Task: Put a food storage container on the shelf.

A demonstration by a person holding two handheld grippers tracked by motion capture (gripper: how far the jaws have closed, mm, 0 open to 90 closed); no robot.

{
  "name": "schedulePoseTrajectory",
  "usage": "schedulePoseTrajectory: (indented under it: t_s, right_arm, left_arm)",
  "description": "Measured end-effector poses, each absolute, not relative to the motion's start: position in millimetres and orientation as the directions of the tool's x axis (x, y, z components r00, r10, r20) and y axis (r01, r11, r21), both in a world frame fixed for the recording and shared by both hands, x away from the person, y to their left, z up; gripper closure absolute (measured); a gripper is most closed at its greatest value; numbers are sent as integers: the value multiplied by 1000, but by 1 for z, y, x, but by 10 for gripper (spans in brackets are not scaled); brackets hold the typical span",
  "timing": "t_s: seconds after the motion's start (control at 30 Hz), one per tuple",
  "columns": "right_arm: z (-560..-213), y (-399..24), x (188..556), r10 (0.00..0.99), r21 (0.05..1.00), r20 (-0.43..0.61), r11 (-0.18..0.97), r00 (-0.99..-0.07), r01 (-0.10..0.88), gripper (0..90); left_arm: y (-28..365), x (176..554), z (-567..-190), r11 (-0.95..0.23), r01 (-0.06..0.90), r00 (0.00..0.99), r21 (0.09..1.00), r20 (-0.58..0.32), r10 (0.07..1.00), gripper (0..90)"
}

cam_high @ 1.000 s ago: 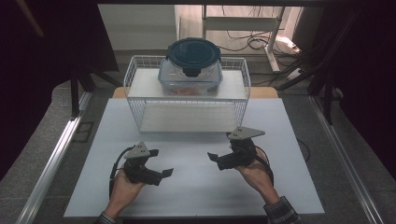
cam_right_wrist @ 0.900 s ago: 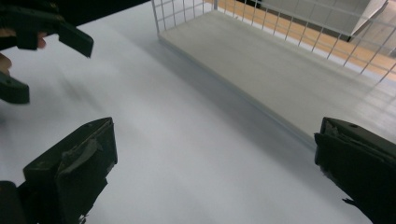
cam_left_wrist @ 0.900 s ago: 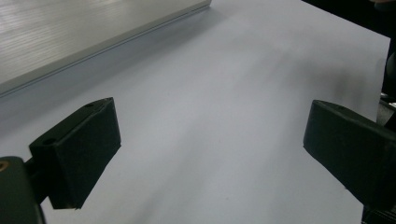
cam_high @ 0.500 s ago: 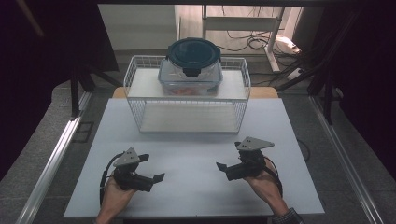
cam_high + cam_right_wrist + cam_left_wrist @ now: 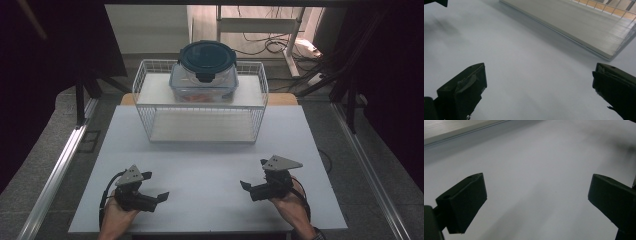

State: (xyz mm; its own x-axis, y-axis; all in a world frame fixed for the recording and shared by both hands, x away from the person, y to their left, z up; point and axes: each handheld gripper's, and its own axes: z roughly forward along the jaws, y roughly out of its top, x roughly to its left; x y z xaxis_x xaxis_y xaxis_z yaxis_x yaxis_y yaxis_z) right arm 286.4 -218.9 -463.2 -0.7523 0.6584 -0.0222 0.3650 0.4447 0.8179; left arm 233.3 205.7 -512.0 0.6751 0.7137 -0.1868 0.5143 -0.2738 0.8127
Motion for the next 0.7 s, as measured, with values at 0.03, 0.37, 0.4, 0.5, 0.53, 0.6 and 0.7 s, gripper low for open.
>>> schedulePoseTrajectory:
  t_s: [0.03, 0.37, 0.4, 0.5, 0.53, 0.6, 0.7]
  right_arm:
    - [-464, -220, 285, 661, 817, -25, 446, -750, 365, 0]
    - [-472, -233, 275, 685, 805, -42, 454, -728, 381, 0]
    - [-473, -234, 274, 685, 804, -41, 455, -727, 384, 0]
    - [-476, -237, 272, 690, 798, -37, 456, -723, 395, 0]
    - [-478, -237, 272, 691, 796, -36, 457, -722, 398, 0]
    - [-480, -239, 271, 692, 791, -38, 461, -720, 402, 0]
    - [-484, -241, 269, 696, 783, -36, 465, -717, 413, 0]
  left_arm:
    - [207, 232, -512, -270, 516, 673, 813, -189, 716, 19]
    - [215, 222, -517, -271, 517, 657, 812, -173, 734, 16]
    - [215, 220, -518, -273, 518, 655, 811, -170, 736, 17]
    - [217, 217, -521, -273, 527, 650, 805, -174, 740, 17]
    - [218, 217, -522, -274, 529, 648, 803, -174, 741, 18]
    - [219, 215, -524, -275, 536, 643, 798, -175, 745, 18]
    - [220, 213, -527, -274, 546, 638, 792, -181, 749, 18]
